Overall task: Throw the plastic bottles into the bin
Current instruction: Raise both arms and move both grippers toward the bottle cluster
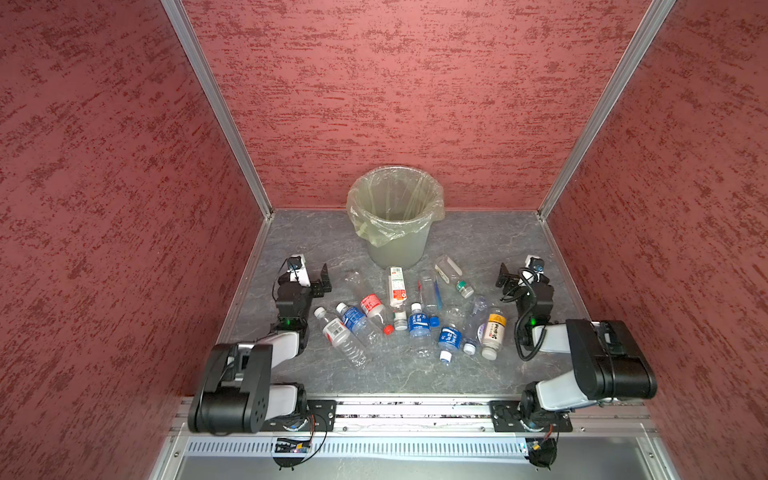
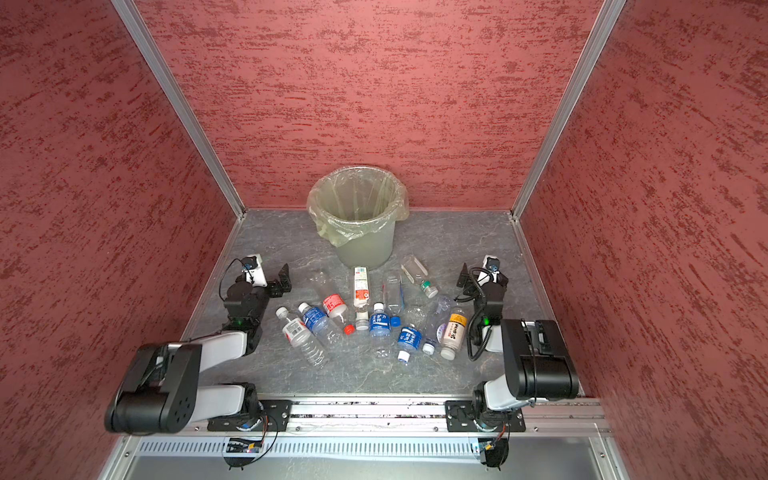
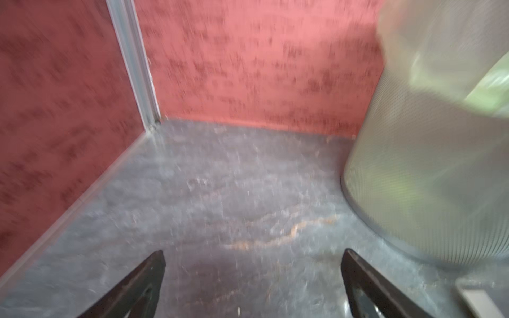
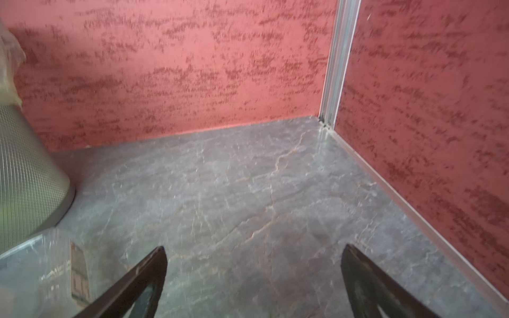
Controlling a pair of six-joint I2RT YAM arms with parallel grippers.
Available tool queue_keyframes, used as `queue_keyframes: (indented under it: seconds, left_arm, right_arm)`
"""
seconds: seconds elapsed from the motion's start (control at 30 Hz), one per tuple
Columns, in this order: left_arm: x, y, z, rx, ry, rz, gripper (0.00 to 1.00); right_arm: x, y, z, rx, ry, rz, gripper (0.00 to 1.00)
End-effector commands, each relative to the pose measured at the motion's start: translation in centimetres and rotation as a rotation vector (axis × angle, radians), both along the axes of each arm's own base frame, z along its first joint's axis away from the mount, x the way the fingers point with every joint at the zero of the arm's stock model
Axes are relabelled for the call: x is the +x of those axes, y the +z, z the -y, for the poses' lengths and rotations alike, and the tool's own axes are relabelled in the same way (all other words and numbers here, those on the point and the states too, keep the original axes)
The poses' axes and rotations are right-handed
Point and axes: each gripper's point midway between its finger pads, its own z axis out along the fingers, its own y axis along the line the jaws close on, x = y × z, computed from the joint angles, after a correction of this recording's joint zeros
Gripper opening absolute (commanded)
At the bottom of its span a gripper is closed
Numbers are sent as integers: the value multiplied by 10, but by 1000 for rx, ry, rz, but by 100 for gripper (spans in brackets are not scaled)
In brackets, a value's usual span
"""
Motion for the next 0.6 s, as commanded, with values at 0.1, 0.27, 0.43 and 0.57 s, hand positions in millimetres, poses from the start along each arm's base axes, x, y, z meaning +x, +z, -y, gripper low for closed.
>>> queue_keyframes:
  seconds: [0.1, 0.27, 0.43, 0.57]
  left_arm:
    - [-23, 38, -10, 78, 212, 39, 99]
    - [-35, 78, 8, 46, 204, 111, 99]
    - [-46, 102, 16, -131, 176, 76, 99]
    - [-53, 105, 30, -183, 136, -45, 99]
  right_arm:
    - [3, 21, 40, 39, -246, -30, 99]
    - [-9, 49, 73, 162, -524, -51, 99]
    - [-15, 70, 63, 283, -544, -136, 99]
    - [-28, 81, 29, 353, -470, -127, 99]
